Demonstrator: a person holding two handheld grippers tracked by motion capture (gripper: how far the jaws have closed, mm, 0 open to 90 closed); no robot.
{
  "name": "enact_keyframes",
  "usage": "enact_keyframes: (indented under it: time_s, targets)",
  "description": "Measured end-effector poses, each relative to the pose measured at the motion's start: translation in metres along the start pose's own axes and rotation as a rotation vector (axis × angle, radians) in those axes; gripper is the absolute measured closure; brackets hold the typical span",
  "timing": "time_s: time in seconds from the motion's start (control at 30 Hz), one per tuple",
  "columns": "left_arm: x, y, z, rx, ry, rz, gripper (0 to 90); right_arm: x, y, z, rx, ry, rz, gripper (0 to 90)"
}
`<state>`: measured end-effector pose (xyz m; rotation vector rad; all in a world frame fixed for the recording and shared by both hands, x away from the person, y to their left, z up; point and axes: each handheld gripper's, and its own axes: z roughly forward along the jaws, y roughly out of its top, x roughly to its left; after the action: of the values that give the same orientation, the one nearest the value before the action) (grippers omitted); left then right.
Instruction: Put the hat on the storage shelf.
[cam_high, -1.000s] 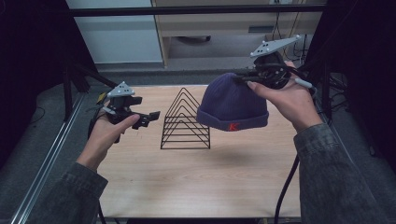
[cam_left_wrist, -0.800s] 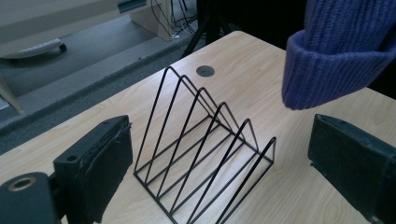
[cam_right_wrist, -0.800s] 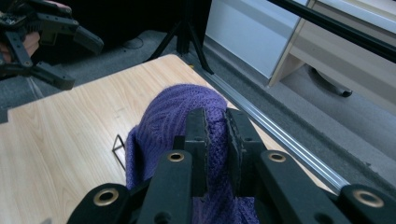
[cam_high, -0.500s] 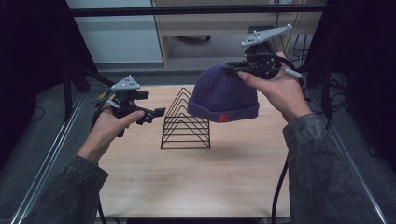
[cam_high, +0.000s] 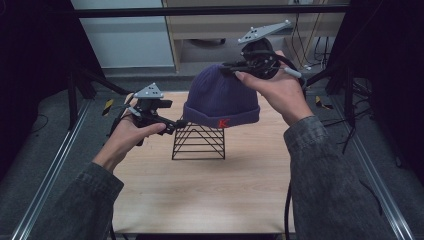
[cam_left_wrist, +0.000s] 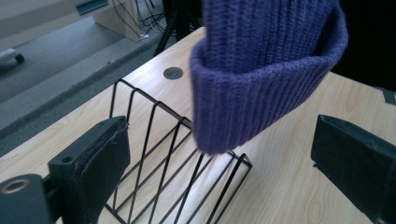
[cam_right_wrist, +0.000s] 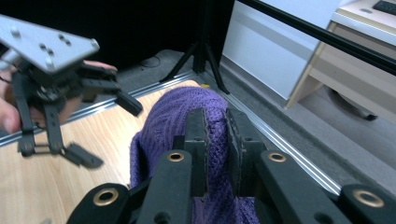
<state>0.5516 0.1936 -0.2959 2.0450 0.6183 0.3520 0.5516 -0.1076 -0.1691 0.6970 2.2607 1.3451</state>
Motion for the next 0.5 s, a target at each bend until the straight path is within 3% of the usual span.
enact_keyframes:
  time_s: [0.27,0.37,0.4,0.43,0.47,0.5]
  targets:
    - [0.001,0.001,0.011,-0.025,-0.046,-0.025,7.3,0.009,0.007,0.008,-0.006,0.027,-0.011,79.8]
    - [0.001,0.001,0.014,-0.017,-0.053,-0.016,22.1,0.010,0.008,0.010,-0.007,0.028,-0.012,79.8]
    - [0.000,0.001,0.016,-0.010,-0.052,-0.010,22.1,0.011,0.008,0.011,-0.005,0.029,-0.012,79.7]
    - [0.000,0.001,0.017,-0.004,-0.039,0.001,28.0,0.011,0.009,0.011,-0.007,0.029,-0.013,79.7]
    - [0.000,0.001,0.017,-0.009,-0.036,0.002,43.1,0.012,0.009,0.013,-0.008,0.032,-0.015,79.7]
    - [-0.001,0.002,0.017,-0.012,-0.031,0.007,47.6,0.012,0.009,0.013,-0.008,0.031,-0.017,79.6]
